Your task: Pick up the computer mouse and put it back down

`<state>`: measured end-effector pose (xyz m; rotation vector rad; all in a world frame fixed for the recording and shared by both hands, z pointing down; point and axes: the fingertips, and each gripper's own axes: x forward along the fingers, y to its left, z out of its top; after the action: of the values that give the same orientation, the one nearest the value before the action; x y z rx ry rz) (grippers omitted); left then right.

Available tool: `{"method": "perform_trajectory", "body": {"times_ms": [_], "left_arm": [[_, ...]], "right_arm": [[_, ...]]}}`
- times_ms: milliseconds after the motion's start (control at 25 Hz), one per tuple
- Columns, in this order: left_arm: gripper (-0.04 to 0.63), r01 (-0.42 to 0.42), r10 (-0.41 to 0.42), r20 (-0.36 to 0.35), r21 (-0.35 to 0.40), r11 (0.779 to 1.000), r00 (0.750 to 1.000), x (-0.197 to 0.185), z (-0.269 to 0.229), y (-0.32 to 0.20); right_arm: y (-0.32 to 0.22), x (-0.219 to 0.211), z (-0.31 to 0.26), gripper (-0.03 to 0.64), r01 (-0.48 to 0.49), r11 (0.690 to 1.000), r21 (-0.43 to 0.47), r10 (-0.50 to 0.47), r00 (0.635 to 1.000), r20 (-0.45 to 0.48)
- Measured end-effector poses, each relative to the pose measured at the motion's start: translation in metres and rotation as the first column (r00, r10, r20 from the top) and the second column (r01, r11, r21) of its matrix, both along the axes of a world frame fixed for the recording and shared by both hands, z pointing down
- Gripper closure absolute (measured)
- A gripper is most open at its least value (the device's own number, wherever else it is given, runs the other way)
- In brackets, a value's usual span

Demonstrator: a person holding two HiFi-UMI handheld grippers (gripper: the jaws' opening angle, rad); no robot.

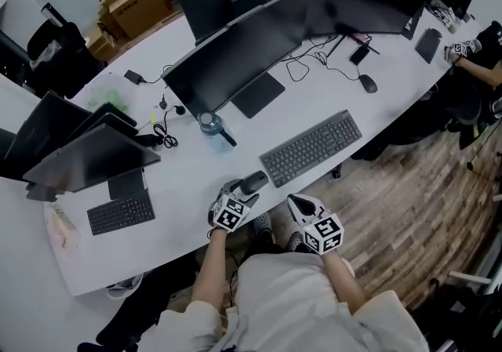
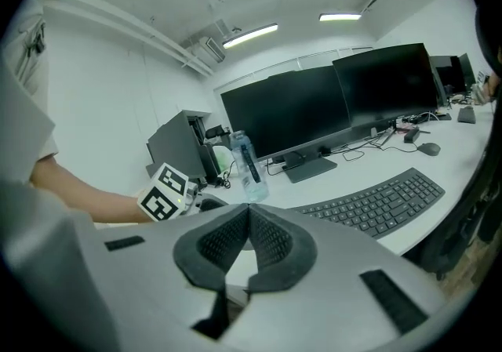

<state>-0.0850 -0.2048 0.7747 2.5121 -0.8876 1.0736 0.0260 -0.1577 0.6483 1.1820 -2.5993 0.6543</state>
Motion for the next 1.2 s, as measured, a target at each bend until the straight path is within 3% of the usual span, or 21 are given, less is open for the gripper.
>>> {"method": "perform_trajectory", "body": {"times_ms": [160, 280, 520, 800, 1000, 1200], "left_arm": [[0.299, 0.121, -0.120, -0.029, 0.047, 0.992, 0.992, -0.013, -0.023, 0.008], [0.298, 0.225, -0.219, -0.093, 0.061, 0.972, 0.971, -0.021, -0.047, 0.016], [0.299, 0.462, -0.436, -0.228, 0.072, 0.884, 0.871, -0.028, -0.086, 0.034], [0.299, 0.592, -0.539, -0.343, 0.067, 0.803, 0.770, -0.029, -0.122, 0.072], [0.301, 0.620, -0.547, -0.394, 0.079, 0.781, 0.739, -0.026, -0.139, 0.100], [0.324, 0.618, -0.534, -0.405, 0.108, 0.778, 0.742, -0.016, -0.142, 0.117]], "right_arm": [[0.011, -0.015, 0.006, 0.611, 0.085, 0.996, -0.008, -0.086, 0.996, -0.028], [0.020, -0.025, 0.011, 0.611, 0.124, 0.992, -0.020, -0.124, 0.992, -0.026], [0.028, -0.029, 0.014, 0.611, 0.149, 0.989, -0.005, -0.149, 0.986, -0.078], [0.036, -0.049, 0.020, 0.611, 0.173, 0.985, 0.008, -0.172, 0.981, -0.092], [0.053, -0.057, 0.012, 0.611, 0.217, 0.975, 0.042, -0.212, 0.973, -0.090], [0.065, -0.042, 0.015, 0.611, 0.189, 0.981, 0.032, -0.186, 0.980, -0.072]]}}
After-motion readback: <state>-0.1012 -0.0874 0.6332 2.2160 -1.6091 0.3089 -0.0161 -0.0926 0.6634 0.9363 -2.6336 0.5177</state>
